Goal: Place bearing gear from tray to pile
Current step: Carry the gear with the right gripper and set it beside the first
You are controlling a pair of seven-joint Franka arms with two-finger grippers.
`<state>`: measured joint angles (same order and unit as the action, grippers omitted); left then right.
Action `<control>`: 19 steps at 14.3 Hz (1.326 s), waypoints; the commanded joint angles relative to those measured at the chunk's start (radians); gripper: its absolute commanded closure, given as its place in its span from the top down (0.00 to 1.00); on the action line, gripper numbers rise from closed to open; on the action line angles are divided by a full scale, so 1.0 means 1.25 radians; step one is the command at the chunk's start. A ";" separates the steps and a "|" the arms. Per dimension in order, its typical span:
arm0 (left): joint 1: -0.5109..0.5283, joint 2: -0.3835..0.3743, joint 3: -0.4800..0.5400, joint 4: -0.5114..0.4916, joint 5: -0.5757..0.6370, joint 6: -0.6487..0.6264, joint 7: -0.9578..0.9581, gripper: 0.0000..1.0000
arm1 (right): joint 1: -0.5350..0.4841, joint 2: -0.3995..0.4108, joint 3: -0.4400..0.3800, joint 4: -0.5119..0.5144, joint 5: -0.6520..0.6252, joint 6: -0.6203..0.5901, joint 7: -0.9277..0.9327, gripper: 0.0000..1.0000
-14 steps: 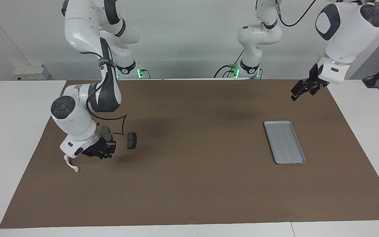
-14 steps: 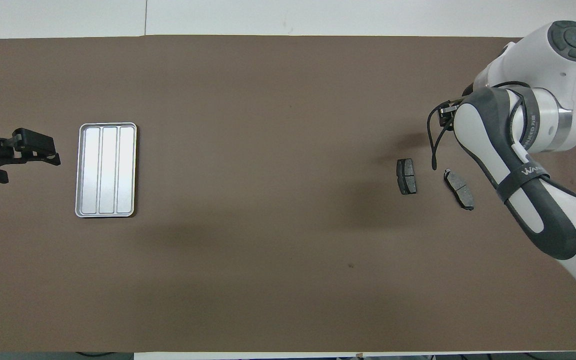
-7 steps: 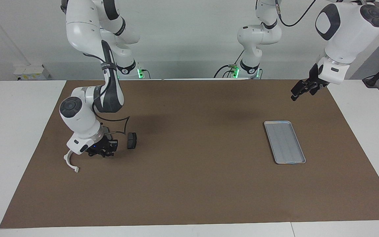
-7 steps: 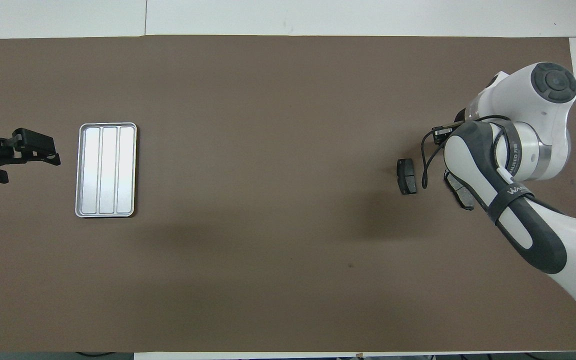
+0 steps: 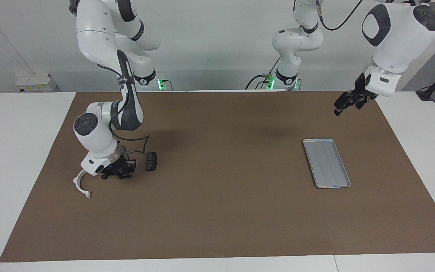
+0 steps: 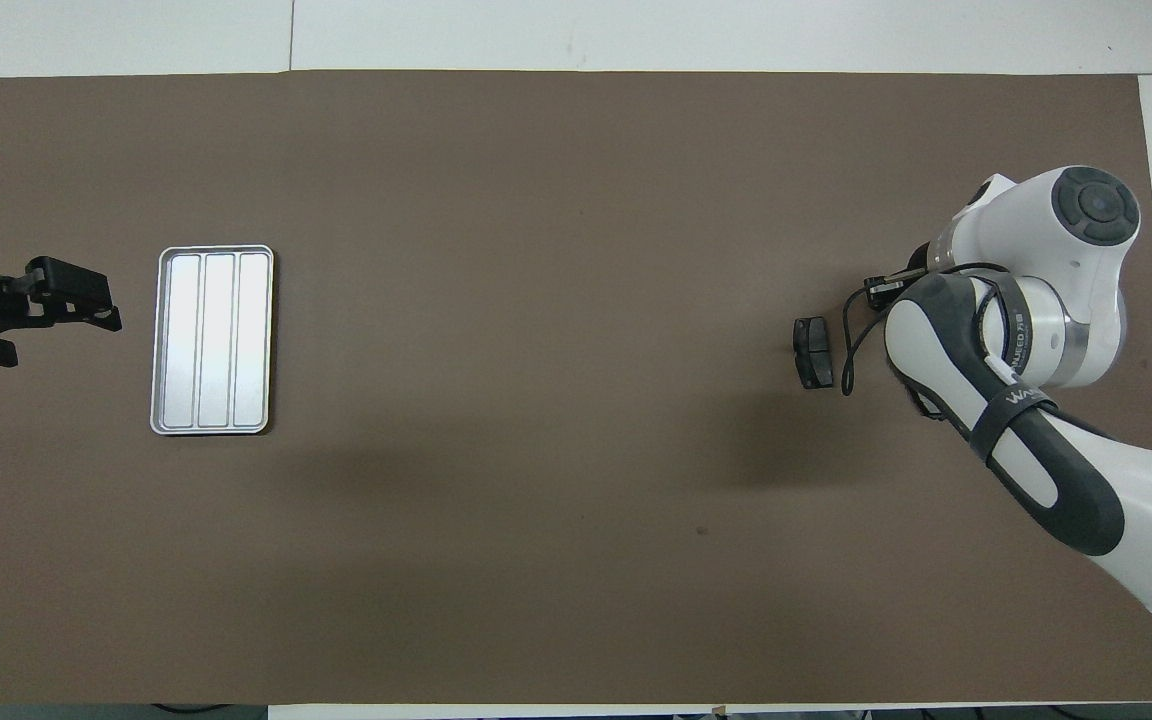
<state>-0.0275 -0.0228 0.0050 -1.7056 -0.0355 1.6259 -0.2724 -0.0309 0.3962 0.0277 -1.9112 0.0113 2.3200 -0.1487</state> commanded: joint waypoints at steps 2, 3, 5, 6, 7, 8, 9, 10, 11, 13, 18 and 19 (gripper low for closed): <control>0.005 -0.021 -0.003 -0.025 -0.011 0.004 0.001 1.00 | -0.016 -0.027 0.010 -0.016 0.004 0.001 -0.015 1.00; 0.005 -0.021 -0.003 -0.022 -0.011 0.004 0.001 1.00 | -0.015 -0.029 0.010 -0.003 0.004 -0.010 -0.015 1.00; 0.005 -0.021 -0.005 -0.022 -0.011 0.000 0.001 1.00 | -0.013 -0.030 0.007 0.057 0.000 -0.088 -0.010 1.00; 0.005 -0.021 -0.005 -0.022 -0.011 0.000 0.001 1.00 | -0.010 -0.030 0.006 0.089 -0.002 -0.128 -0.004 1.00; 0.005 -0.021 -0.005 -0.022 -0.011 0.000 0.001 1.00 | -0.006 -0.037 0.006 0.113 -0.004 -0.157 0.005 1.00; 0.005 -0.021 -0.005 -0.022 -0.011 0.000 0.001 1.00 | -0.005 -0.054 0.006 0.132 -0.016 -0.186 0.010 1.00; 0.005 -0.021 -0.005 -0.022 -0.011 0.000 0.001 1.00 | -0.004 -0.070 0.007 0.160 -0.029 -0.228 0.010 1.00; 0.005 -0.021 -0.005 -0.022 -0.011 -0.002 0.001 1.00 | -0.005 -0.079 0.007 0.200 -0.031 -0.282 0.011 1.00; 0.005 -0.021 -0.005 -0.022 -0.011 -0.002 0.002 1.00 | -0.006 -0.083 0.007 0.236 -0.031 -0.333 0.011 1.00; 0.006 -0.021 -0.005 -0.022 -0.011 -0.001 0.001 1.00 | -0.010 -0.111 0.006 0.267 -0.032 -0.393 0.011 1.00; 0.008 -0.031 -0.006 -0.039 -0.011 0.004 0.003 1.00 | -0.023 -0.253 0.005 0.269 -0.029 -0.508 0.011 1.00; 0.008 -0.030 -0.006 -0.039 -0.011 0.004 0.003 1.00 | -0.024 -0.273 0.006 0.270 -0.029 -0.523 0.010 1.00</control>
<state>-0.0270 -0.0233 0.0024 -1.7127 -0.0355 1.6259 -0.2724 -0.0434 0.1233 0.0217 -1.5590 -0.0189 1.7085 -0.1466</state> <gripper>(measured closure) 0.000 0.000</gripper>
